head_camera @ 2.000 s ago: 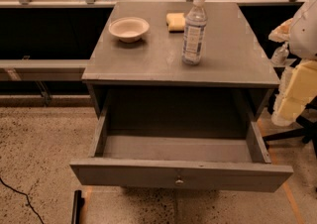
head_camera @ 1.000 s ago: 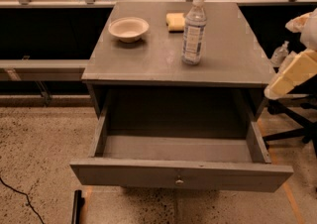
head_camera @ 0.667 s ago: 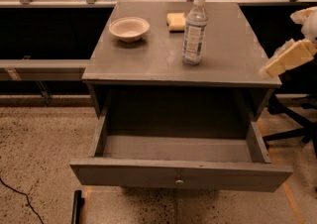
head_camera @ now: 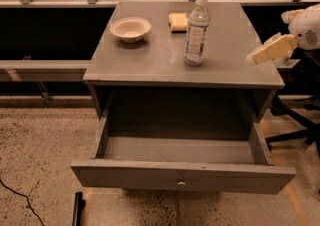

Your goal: Place blue plastic bottle into top drawer

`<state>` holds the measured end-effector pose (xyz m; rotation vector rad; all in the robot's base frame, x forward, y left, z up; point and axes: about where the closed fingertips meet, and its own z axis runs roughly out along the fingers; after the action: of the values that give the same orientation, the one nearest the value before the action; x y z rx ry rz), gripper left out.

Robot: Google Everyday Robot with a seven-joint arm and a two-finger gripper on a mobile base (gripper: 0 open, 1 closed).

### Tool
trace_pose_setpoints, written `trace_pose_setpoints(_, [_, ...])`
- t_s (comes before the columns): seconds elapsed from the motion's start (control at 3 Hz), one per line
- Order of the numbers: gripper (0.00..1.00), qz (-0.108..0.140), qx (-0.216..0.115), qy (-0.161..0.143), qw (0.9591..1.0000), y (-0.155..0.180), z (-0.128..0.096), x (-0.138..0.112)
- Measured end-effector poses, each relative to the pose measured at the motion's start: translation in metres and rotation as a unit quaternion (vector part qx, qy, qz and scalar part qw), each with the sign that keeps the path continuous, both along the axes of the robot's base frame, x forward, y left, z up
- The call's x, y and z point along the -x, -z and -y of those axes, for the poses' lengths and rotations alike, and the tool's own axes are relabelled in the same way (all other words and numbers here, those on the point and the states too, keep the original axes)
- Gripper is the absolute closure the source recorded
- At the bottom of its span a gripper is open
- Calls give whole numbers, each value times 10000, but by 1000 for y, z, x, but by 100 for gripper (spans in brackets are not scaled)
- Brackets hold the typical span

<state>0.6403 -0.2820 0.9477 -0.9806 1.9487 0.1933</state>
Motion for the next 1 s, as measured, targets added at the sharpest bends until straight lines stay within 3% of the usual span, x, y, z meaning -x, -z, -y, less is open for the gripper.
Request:
trace_pose_setpoints(0.33, [0, 39, -13, 193, 9998, 1, 0, -3])
trace_pose_setpoints(0.67, [0, 56, -241, 332, 9991, 21, -19, -39])
trace_pose_setpoints(1.0, [0, -233, -730, 108, 9970, 61, -63, -100])
